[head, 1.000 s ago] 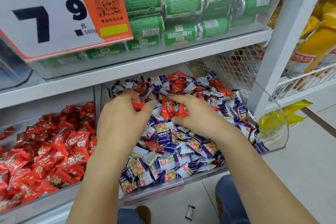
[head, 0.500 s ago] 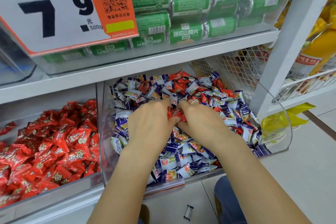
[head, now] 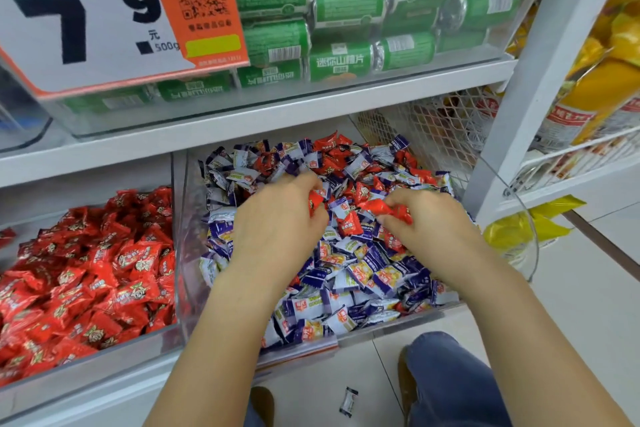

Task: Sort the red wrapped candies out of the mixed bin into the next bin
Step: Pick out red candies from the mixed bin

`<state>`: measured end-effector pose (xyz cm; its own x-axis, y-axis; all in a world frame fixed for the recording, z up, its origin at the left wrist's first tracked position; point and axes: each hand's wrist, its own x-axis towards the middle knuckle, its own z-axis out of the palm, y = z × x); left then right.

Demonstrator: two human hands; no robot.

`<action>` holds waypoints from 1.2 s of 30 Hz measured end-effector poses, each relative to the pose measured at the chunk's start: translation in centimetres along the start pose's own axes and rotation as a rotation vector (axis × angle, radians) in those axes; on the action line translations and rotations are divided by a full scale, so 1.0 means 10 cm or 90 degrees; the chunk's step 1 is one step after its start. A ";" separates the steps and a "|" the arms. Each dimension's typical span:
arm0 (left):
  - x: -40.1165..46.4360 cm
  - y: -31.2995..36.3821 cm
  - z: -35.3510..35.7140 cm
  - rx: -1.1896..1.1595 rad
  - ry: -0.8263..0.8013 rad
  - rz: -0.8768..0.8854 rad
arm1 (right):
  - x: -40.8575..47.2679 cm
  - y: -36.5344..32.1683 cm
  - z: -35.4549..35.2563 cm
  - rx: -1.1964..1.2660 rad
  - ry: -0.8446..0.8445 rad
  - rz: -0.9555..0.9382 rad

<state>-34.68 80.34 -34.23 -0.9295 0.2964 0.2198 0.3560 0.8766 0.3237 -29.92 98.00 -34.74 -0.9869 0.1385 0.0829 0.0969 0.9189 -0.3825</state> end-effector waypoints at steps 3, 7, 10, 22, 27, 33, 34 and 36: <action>0.01 0.08 0.08 0.103 -0.024 0.050 | -0.05 0.00 -0.03 -0.080 -0.006 -0.009; 0.04 0.15 0.17 0.185 -0.086 0.015 | -0.09 -0.01 0.01 -0.116 -0.009 -0.049; 0.06 0.17 0.14 0.166 -0.073 -0.013 | -0.09 0.03 0.07 -0.122 -0.023 -0.107; 0.08 0.24 0.24 0.085 -0.160 0.094 | -0.16 0.09 0.01 -0.015 -0.192 -0.089; 0.08 0.23 0.23 0.076 -0.121 0.100 | -0.14 0.07 0.03 -0.012 -0.162 -0.067; 0.05 0.08 -0.11 -0.060 -0.001 0.088 | -0.15 0.06 0.07 0.015 -0.068 -0.069; 0.04 0.02 -0.19 -0.071 0.023 0.076 | -0.15 0.06 0.07 0.020 -0.045 -0.066; -0.02 -0.10 -0.33 -0.092 0.068 0.033 | -0.14 0.09 0.05 0.028 -0.003 -0.045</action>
<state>-34.54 78.18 -31.58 -0.8969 0.2911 0.3330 0.4203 0.7954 0.4368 -28.55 98.43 -35.63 -0.9917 0.0718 0.1069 0.0211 0.9094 -0.4153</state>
